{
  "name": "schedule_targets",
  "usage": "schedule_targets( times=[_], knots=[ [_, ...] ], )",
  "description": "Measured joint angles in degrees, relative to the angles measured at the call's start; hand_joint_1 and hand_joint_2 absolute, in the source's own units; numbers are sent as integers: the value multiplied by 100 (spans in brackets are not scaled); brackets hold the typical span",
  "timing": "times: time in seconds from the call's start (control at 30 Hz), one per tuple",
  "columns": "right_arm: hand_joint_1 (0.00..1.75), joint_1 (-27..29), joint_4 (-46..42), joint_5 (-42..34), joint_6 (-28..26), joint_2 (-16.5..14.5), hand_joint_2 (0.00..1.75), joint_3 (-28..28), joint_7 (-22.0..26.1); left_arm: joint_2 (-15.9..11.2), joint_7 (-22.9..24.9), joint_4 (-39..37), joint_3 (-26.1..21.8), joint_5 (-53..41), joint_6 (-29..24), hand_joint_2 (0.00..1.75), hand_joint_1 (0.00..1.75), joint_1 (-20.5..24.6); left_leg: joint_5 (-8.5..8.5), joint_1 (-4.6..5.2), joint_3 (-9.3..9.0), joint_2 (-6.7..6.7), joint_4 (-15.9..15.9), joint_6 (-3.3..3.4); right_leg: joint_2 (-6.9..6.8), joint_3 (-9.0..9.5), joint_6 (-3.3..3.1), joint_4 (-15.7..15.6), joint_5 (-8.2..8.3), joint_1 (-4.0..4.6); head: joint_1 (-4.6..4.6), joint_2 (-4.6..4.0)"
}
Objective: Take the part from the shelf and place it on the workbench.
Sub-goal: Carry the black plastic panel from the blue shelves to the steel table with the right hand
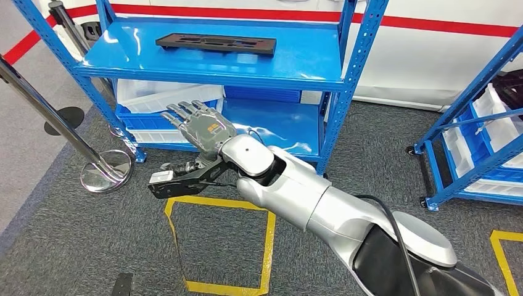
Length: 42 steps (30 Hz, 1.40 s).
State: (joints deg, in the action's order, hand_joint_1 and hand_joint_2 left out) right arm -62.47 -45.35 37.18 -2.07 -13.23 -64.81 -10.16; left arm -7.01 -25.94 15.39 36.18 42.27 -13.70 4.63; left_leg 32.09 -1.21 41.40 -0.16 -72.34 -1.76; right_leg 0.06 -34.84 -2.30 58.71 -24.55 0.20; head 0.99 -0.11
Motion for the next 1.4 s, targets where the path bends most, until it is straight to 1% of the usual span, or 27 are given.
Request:
schedule_targets(
  times=[0.03, 0.07, 0.1, 0.17, 0.23, 0.27, 0.33, 0.4, 0.43, 0.5, 0.53, 0.57, 0.6, 0.63, 0.7, 0.77, 0.87, 0.9, 0.97, 1.03, 1.07, 1.1, 1.13, 1.2, 1.23, 1.3, 1.4],
  knots=[
    [0, 17, -1, 33, -21, 13, 0, 0, 0, -2, 0, 0, 1, 3, -3, 0, 0, -6, 51, 0, 125, 0, -242, -8, 0, -3, -2, 10, -4, 2, -1, 0],
    [0, 33, -2, 56, -36, 26, 44, 1, 0, -1, -1, 0, 1, 4, -6, 0, 0, -13, -7, 0, 160, 0, -286, -10, 1, -5, -2, 23, -11, 3, -1, 0],
    [0, 46, -6, 74, -50, 36, 87, 1, 0, -1, -1, 0, 1, 5, -10, 0, 0, -18, -163, 0, 83, 1, -102, -5, 4, -6, 1, 38, -19, 1, 0, 0],
    [0, 55, -30, 94, -80, 49, 175, 7, 0, -3, -3, 0, 2, 5, -19, 0, 0, -13, -553, 5, -287, 6, 679, 17, 15, -9, 26, 72, -42, 5, -1, 0],
    [0, 54, -68, 110, -102, 60, 175, 27, 0, -3, -2, 0, 14, 4, -25, 0, 0, 7, -704, 29, -547, 0, 1232, 68, 25, -35, 73, 100, -52, 23, -4, 0],
    [0, 54, -85, 121, -107, 68, 175, 37, 0, -2, 0, 0, 25, 4, -26, 0, 0, 14, -682, 44, -573, -6, 1301, 96, 24, -48, 96, 102, -49, 32, -3, 0],
    [0, 59, -109, 146, -106, 80, 87, 44, 0, 0, 10, 0, 43, 4, -28, 0, 0, 7, -701, 43, -567, -13, 1325, 156, 20, -59, 143, 99, -45, 32, -3, 0],
    [0, 60, -130, 175, -106, 96, 0, 47, 0, 1, 32, 0, 52, 2, -28, 0, 0, -1, -727, 21, -579, -7, 1355, 223, 18, -125, 200, 253, -169, 26, -10, 0],
    [0, 61, -142, 192, -105, 107, 0, 49, 0, 2, 46, 0, 58, -1, -26, 0, 0, 2, -738, 9, -583, -4, 1370, 253, 18, -229, 229, 488, -318, 21, -13, 0],
    [0, 77, -157, 232, -104, 126, 0, 50, 1, 2, 80, 0, 80, -2, -23, 0, 0, 9, -743, 18, -577, -3, 1369, 281, 16, -563, 260, 1238, -688, 5, -20, 0],
    [0, 94, -160, 255, -102, 134, 0, 50, 1, 2, 95, 0, 89, 1, -22, 0, 0, 7, -743, 22, -574, -3, 1368, 285, 16, -715, 263, 1570, -801, -1, -19, 0],
    [0, 112, -160, 271, -102, 143, 0, 50, 2, 2, 107, 0, 96, 3, -22, 0, 0, 5, -743, 25, -574, -4, 1366, 285, 16, -789, 258, 1728, -808, -4, -19, 0],
    [0, 123, -161, 280, -101, 150, 0, 50, 2, 2, 114, 0, 98, 6, -22, 0, 0, 3, -742, 28, -576, -8, 1365, 285, 16, -750, 244, 1656, -708, -5, -20, 0],
    [0, 128, -165, 284, -100, 157, 0, 51, 2, 2, 117, 0, 99, 7, -21, 0, 0, 3, -741, 32, -581, -13, 1363, 284, 17, -603, 219, 1361, -521, -3, -21, 0],
    [0, 122, -185, 278, -87, 162, 0, 54, 4, 7, 118, 0, 108, 16, -21, 0, 0, 7, -737, 43, -582, -21, 1358, 273, 20, -209, 149, 551, -190, 21, -21, 0],
    [0, 113, -206, 245, -38, 161, 0, 57, 22, 12, 118, 0, 126, 37, -23, 0, 0, 12, -742, 55, -566, -22, 1356, 237, 22, 0, 113, 116, -91, 43, -17, 0],
    [0, 111, -216, 159, 63, 160, 0, 61, 46, 11, 118, 0, 143, 71, -30, 0, 0, 12, -752, 50, -559, -20, 1375, 153, 19, 41, 76, 20, -63, 33, -17, 0],
    [0, 105, -219, 138, 83, 155, 0, 63, 50, 11, 118, 0, 145, 80, -31, 0, 0, 12, -697, 46, -536, -17, 1315, 119, 15, 62, 52, -21, -39, 15, -9, 0],
    [0, 90, -225, 106, 106, 140, 0, 66, 56, 8, 118, 0, 147, 90, -33, 0, 0, 16, -432, 35, -349, -10, 877, 58, 5, 95, 19, -80, -7, -16, 9, 0],
    [0, 95, -226, 78, 118, 133, 0, 67, 61, -1, 118, 0, 151, 92, -32, 0, 0, 16, -129, 23, -32, -9, 180, 7, 0, 95, 7, -84, -7, -17, 18, 0],
    [0, 106, -226, 71, 124, 133, 0, 67, 62, -5, 118, 0, 153, 93, -28, 0, 0, 9, -69, 14, 83, -9, -55, -12, -1, 94, 6, -81, -11, -17, 19, 0],
    [0, 115, -226, 67, 129, 134, 0, 68, 65, -6, 118, 0, 155, 96, -22, 0, 0, 2, -117, 5, 108, -8, -90, -26, -1, 94, 8, -76, -16, -19, 18, 0],
    [0, 119, -226, 63, 134, 134, 0, 68, 67, -6, 118, 0, 156, 98, -15, 0, 0, -1, -257, -7, 35, -6, 75, -38, 1, 94, 16, -64, -26, -23, 20, 0],
    [0, 115, -226, 56, 152, 133, 0, 68, 75, -6, 119, 0, 158, 102, 1, 0, 0, 9, -603, -24, -302, 3, 757, -56, 5, 85, 62, -6, -71, -22, 19, 0],
    [0, 108, -226, 52, 167, 133, 0, 68, 80, -7, 119, 0, 163, 104, 7, 0, 0, 19, -691, -19, -449, 1, 1059, -35, 8, 67, 93, 36, -98, -13, 19, 0],
    [0, 86, -226, 46, 196, 134, 0, 68, 92, -7, 120, 0, 183, 108, 15, 0, 0, 32, -686, 1, -557, -9, 1299, 37, 5, 29, 150, 82, -124, 9, 23, 0],
    [0, 59, -226, 21, 208, 134, 0, 68, 104, -7, 116, 0, 198, 121, 20, 0, 0, 23, -690, -13, -561, -14, 1323, 153, 1, -9, 223, 161, -187, 9, 23, 0]
  ],
)
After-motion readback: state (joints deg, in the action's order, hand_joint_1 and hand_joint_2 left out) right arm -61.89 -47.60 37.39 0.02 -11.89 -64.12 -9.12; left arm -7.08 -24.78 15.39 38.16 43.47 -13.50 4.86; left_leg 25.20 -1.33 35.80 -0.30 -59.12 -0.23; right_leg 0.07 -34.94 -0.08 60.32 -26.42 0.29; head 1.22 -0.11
